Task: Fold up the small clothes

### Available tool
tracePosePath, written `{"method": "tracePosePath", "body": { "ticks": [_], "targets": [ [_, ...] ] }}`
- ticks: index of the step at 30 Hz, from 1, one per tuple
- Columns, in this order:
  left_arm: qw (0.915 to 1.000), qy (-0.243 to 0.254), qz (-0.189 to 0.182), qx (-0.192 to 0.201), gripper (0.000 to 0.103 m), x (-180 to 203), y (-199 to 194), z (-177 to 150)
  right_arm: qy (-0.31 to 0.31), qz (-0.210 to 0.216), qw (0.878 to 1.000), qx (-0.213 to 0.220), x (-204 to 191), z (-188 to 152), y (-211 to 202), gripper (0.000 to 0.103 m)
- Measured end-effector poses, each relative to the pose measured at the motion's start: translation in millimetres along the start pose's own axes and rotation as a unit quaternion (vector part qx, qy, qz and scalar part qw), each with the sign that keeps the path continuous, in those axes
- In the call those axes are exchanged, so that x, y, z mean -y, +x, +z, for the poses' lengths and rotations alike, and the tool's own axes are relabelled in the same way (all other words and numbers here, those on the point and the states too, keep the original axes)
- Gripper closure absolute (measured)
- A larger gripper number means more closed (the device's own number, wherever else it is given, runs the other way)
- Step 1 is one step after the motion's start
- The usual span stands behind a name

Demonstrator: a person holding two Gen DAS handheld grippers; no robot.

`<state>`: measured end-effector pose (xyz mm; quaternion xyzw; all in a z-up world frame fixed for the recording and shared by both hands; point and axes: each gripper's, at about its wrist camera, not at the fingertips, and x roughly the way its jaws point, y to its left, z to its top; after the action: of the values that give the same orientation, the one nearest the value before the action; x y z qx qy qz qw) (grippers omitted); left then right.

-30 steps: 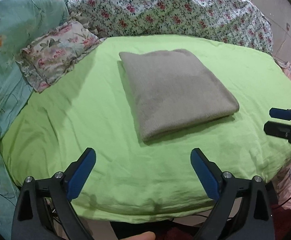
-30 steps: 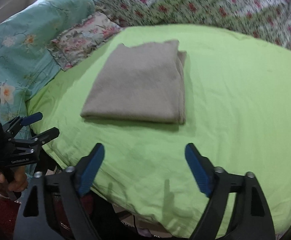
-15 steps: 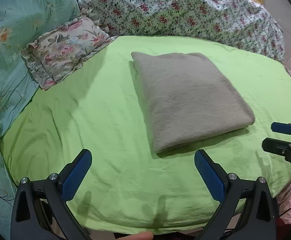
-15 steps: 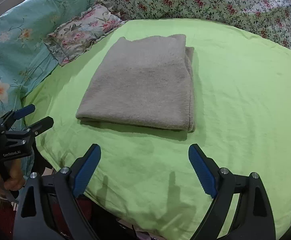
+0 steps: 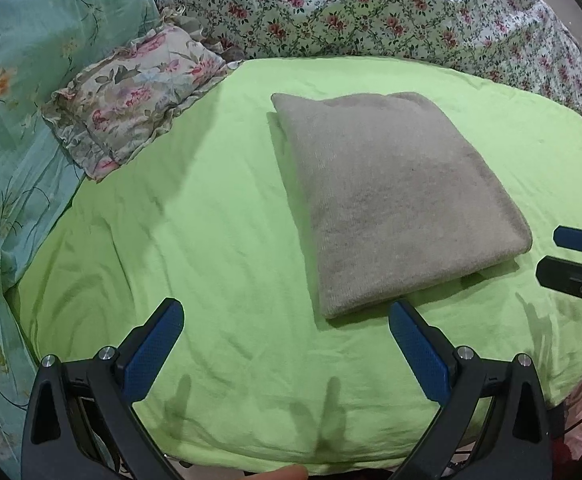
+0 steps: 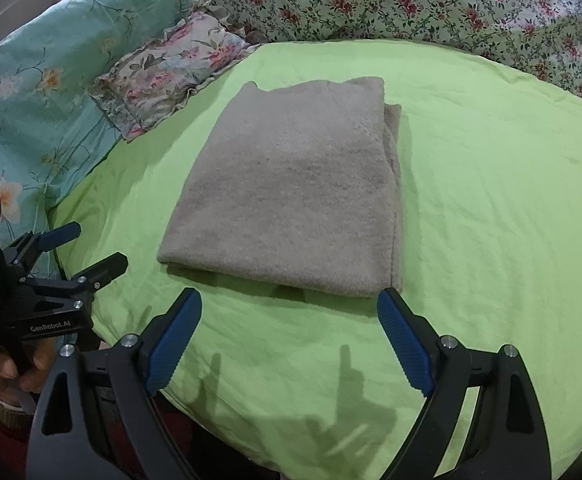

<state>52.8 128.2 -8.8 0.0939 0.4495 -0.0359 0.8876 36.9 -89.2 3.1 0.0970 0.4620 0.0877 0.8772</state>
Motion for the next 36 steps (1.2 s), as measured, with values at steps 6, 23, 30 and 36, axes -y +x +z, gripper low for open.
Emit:
{"method": "tracePosePath", "body": {
  "ticks": [6, 23, 30, 36],
  "targets": [
    [0.9999, -0.008, -0.003, 0.008, 0.000, 0.4, -1.2, 6.9, 0.004, 0.007, 1.000, 0.005, 0.9, 5.9, 4.0, 0.013],
    [0.9997, -0.023, -0.004, 0.013, 0.000, -4.6, 7.8, 19.3, 0.000, 0.014, 1.000, 0.003, 1.1, 19.3, 13.8, 0.013],
    [0.9997, -0.022, -0.002, 0.012, 0.000, -2.2, 9.3, 21.2, 0.000, 0.012, 1.000, 0.003, 1.3, 22.6, 15.8, 0.013],
    [0.9997, -0.022, -0.001, 0.011, 0.000, 1.4, 11.5, 26.6, -0.002, 0.009, 1.000, 0.003, 2.3, 28.0, 17.8, 0.013]
  ]
}}
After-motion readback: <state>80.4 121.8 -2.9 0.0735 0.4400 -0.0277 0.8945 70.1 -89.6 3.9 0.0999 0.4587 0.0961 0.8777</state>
